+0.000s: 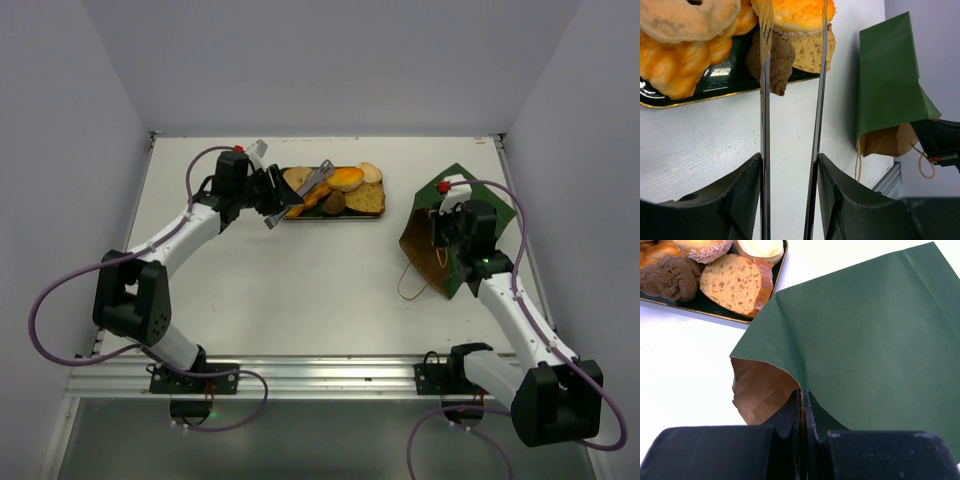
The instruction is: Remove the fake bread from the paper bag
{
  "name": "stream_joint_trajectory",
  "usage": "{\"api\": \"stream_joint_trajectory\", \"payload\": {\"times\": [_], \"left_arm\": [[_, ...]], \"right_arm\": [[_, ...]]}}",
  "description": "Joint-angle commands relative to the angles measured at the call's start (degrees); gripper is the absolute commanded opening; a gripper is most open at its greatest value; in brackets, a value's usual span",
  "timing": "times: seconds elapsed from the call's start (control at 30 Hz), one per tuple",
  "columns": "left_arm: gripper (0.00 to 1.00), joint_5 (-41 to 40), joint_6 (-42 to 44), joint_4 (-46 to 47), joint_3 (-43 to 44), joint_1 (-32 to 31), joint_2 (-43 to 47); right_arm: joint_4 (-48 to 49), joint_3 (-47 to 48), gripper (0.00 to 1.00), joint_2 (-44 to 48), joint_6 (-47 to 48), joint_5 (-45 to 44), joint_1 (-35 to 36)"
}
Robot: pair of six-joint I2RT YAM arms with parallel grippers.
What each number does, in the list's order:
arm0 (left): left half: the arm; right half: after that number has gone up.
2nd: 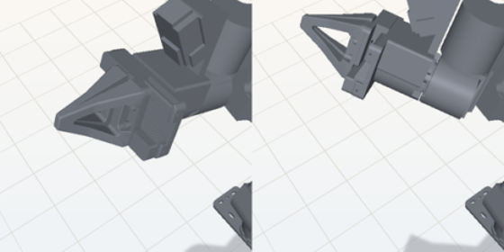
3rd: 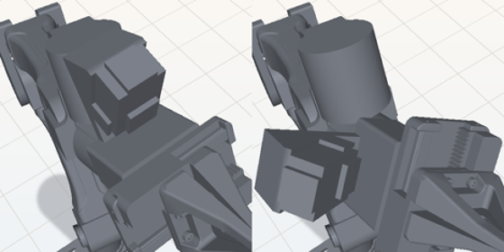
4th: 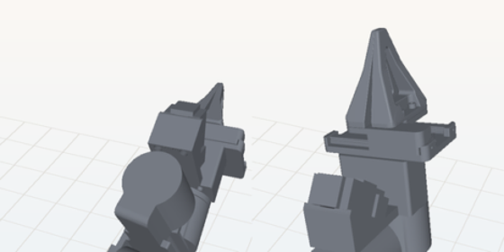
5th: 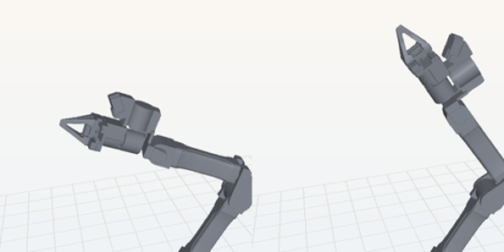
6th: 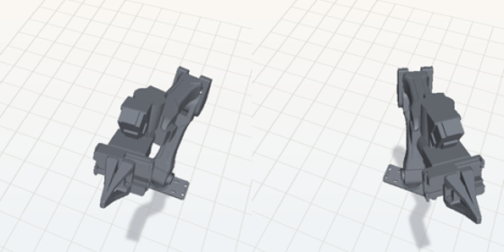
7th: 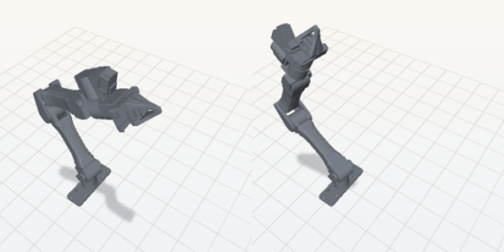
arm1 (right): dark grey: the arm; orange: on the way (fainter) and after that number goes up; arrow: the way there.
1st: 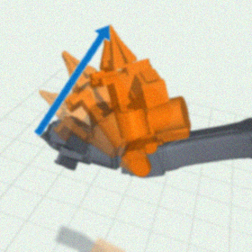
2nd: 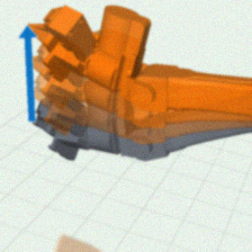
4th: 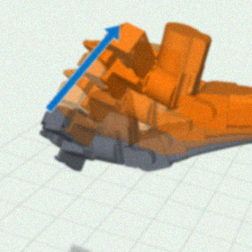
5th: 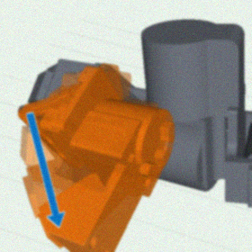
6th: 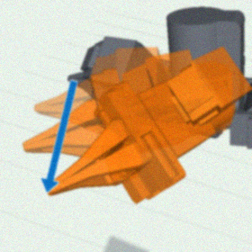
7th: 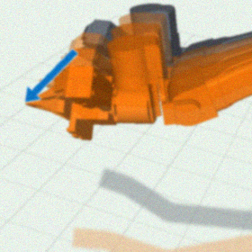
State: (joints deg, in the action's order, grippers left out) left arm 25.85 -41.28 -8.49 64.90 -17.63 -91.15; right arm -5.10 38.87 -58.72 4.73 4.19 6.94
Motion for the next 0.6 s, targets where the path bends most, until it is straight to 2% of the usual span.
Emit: {"api": "stream_joint_trajectory", "payload": {"times": [0.0, 0.23, 0.4, 0.5, 0.57], "left_arm": [[0.49, 0.6, 2.6, -1.4, 0.8, 0.7, 4.6], [0.49, -0.1, 9.0, -4.6, -4.0, 0.6, 14.6], [0.48, -1.9, 16.4, -6.6, -10.5, -0.6, 28.1], [0.47, -6.9, 18.9, -7.2, -16.1, -4.8, 35.7], [0.47, -14.3, 19.5, -5.9, -19.8, -12.2, 40.2]], "right_arm": [[2.2, 0.2, 0.02, 1.5, 0.5, 1.0, -0.3], [1.7, 0.3, 0.02, 1.8, 2.1, 2.6, -0.3], [-0.7, 1.1, 0.03, 1.9, 5.3, 7.1, -0.4], [-1.9, 1.6, 0.03, 1.7, 6.8, 9.4, -0.8], [-2.4, 1.9, 0.03, 1.7, 7.5, 10.2, -0.9]]}}
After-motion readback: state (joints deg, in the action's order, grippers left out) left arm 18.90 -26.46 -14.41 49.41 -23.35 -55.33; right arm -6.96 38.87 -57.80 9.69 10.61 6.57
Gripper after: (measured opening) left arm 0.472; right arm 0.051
